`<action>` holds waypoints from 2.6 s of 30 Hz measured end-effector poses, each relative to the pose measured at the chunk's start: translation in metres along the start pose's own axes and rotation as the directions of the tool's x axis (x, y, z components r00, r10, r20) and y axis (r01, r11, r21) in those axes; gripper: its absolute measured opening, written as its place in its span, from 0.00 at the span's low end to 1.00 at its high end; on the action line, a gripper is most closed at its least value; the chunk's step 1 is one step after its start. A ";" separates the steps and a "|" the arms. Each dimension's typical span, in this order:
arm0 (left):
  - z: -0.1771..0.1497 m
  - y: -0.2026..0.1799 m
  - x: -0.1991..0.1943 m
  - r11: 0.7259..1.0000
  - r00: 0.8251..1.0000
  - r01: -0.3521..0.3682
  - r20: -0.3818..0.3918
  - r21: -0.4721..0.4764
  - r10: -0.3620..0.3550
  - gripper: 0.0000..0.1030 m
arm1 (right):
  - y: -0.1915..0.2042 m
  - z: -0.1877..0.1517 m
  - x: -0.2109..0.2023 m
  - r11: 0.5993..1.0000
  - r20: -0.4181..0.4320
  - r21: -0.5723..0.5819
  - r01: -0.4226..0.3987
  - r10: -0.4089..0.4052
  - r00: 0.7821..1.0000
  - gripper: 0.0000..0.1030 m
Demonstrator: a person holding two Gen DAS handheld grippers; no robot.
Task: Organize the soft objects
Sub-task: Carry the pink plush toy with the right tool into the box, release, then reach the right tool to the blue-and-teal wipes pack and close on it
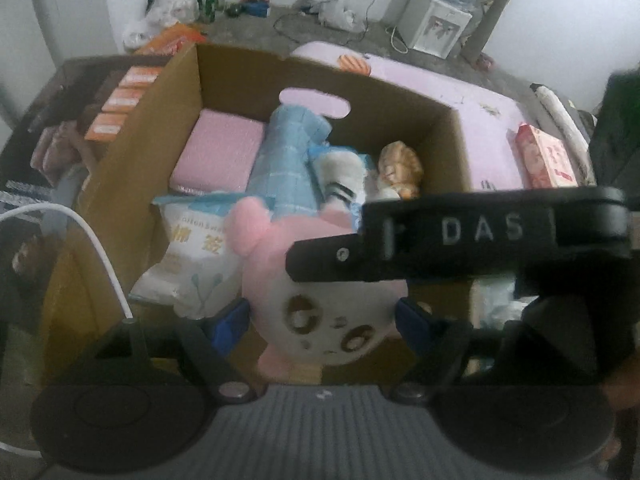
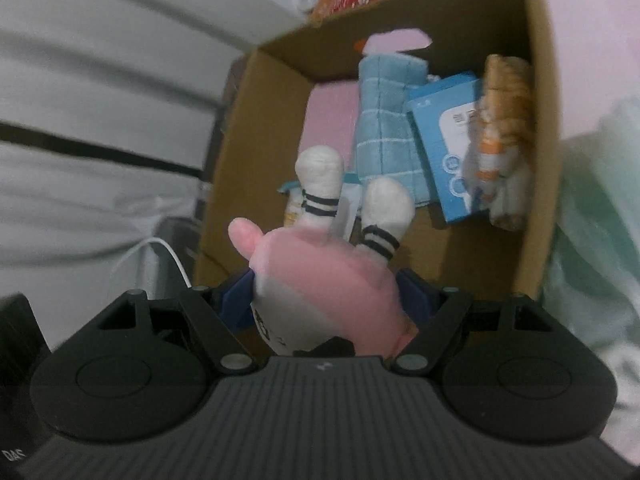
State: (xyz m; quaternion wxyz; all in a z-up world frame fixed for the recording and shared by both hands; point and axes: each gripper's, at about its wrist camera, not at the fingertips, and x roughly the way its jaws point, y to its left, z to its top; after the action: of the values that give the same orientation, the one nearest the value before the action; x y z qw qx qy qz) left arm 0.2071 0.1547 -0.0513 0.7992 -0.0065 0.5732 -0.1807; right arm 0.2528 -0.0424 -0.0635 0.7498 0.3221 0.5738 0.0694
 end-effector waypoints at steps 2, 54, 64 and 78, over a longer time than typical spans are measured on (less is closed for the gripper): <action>0.001 0.006 0.010 1.000 1.000 0.000 -0.015 0.004 0.000 0.75 | 0.011 0.002 0.008 0.995 0.001 -0.089 0.046 -0.046 0.999 0.76; -0.014 -0.282 0.028 0.970 0.996 0.073 0.033 0.232 -0.083 0.74 | -0.250 -0.071 -0.256 0.983 0.533 0.179 0.030 -0.122 0.837 0.83; -0.024 -0.355 0.094 0.975 0.999 0.029 -0.032 0.220 -0.022 0.43 | -0.348 0.029 -0.242 0.993 0.433 -0.048 0.106 -0.075 0.898 0.69; -0.035 -0.368 0.136 0.983 0.987 0.059 -0.160 0.172 -0.031 0.41 | -0.404 0.004 -0.205 0.992 0.213 0.066 0.104 -0.116 0.970 0.64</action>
State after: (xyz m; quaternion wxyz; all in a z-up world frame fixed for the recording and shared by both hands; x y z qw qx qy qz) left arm 0.1089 -0.2228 -0.1073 0.7449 0.0654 0.6156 -0.2487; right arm 0.0809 -0.4573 -0.1227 0.8015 0.3155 0.5074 -0.0234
